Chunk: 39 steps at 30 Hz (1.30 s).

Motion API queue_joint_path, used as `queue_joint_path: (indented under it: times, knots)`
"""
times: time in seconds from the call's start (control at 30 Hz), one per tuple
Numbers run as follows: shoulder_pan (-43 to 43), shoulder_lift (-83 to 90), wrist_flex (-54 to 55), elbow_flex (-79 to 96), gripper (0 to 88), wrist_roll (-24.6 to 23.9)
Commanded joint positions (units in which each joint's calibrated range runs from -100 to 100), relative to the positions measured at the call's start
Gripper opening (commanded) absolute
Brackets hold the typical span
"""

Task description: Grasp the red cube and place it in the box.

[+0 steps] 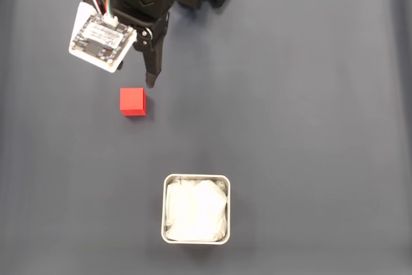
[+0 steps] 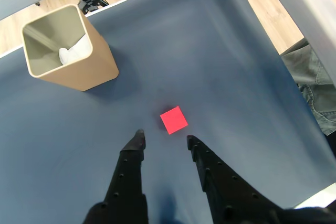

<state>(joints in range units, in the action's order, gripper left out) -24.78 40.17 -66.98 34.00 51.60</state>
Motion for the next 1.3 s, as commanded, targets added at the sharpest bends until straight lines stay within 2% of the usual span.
queue_joint_path:
  times: [0.0,1.27]
  knots:
    - [-1.1,-0.2,3.2,0.3,20.2,-0.2]
    - [-5.1,-0.4,28.5,23.6,30.7,3.5]
